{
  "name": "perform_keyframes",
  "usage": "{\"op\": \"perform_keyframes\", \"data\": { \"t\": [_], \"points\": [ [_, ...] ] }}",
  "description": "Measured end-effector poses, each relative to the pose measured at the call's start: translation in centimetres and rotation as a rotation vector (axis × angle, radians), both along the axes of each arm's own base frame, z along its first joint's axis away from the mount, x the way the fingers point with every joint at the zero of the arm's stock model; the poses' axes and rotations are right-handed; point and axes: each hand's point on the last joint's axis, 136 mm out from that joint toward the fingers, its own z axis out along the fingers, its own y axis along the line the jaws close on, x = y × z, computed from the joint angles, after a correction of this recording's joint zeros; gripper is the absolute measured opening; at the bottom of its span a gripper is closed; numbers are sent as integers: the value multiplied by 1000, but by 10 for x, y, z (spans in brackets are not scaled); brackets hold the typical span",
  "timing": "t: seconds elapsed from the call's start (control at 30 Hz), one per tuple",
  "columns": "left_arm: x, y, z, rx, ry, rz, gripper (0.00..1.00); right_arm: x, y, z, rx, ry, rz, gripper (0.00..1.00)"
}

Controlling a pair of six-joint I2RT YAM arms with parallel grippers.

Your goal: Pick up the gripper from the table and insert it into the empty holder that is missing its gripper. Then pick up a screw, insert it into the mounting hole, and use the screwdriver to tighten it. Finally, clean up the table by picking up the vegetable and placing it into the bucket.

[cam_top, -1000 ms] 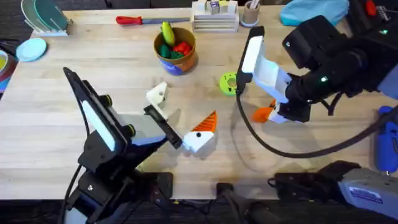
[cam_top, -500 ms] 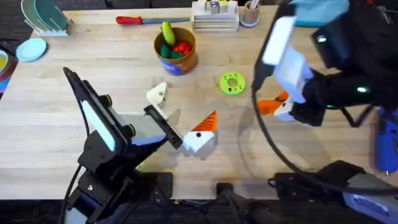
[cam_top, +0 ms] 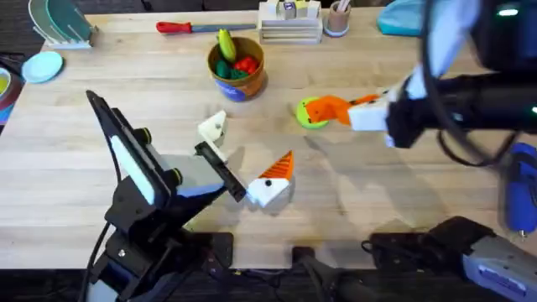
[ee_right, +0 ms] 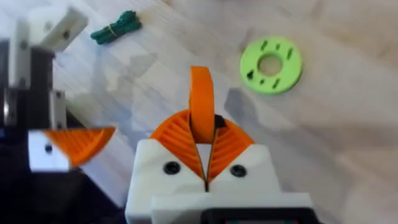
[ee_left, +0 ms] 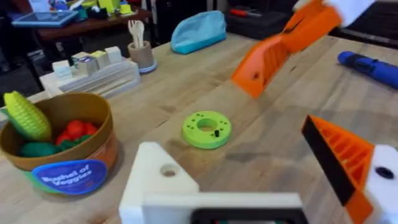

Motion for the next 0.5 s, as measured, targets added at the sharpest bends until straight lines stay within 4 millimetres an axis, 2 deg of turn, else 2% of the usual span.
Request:
{"op": "perform_keyframes", "data": {
  "t": [0.1, 0.2, 0.5],
  "points": [
    [-5, -4, 1, -4, -3, -37, 993, 5, 7, -24, 48, 206, -124, 9],
    [-12, -10, 1, -6, -1, -90, 993, 4, 21, -41, 103, 372, -164, 9],
    [-27, -19, 2, -43, 48, -191, 993, -11, 69, -49, 321, 705, -45, 9]
  ]
}}
